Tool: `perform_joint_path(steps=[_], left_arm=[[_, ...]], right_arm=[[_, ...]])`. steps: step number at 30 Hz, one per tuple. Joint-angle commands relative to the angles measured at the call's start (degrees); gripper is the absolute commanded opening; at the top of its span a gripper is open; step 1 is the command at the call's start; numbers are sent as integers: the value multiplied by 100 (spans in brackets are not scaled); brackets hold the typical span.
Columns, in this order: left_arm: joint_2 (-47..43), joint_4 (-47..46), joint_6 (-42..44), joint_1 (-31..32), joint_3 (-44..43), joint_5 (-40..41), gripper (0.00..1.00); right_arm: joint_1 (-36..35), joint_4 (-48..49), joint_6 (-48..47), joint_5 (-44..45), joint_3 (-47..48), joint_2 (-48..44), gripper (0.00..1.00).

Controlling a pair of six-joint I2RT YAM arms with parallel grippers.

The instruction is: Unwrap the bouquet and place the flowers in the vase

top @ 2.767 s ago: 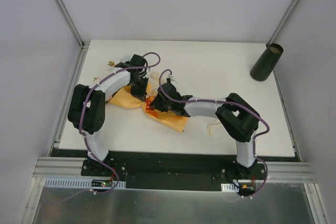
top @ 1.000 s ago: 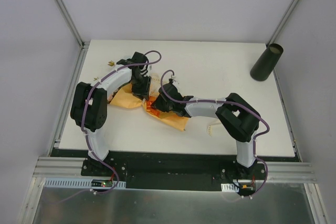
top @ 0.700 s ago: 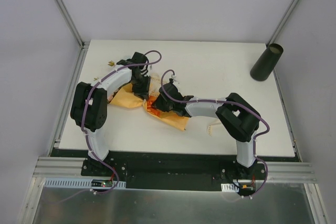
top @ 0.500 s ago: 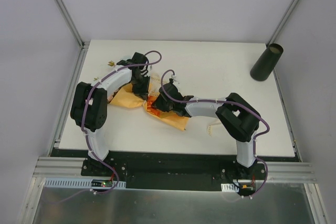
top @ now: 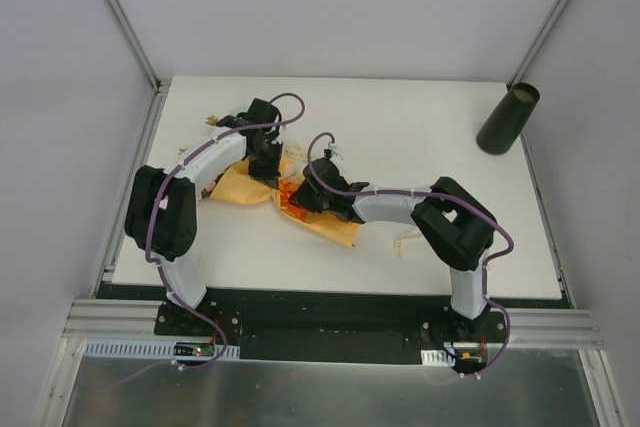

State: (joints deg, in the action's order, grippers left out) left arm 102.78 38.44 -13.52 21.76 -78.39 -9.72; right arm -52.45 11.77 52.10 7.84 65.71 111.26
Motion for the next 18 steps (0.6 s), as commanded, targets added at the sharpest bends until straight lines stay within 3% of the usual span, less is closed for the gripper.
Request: perform_joint_path(steps=[1,7,10,18], left_arm=[[-592,32,-256,13,61,163,0],[-768,24,-336,13,17,57,0],[-874,137,-397,4,-53,636,0],[-1093,647,-704,4,-423,1251,0]], right_arm=[[59,-227,64,324,-85,-210,10],[77,-237,99,342,-182,-210,10],[68,-237,73,332,-155,-193,10],[85,-316,29,350,-164,-237,10]])
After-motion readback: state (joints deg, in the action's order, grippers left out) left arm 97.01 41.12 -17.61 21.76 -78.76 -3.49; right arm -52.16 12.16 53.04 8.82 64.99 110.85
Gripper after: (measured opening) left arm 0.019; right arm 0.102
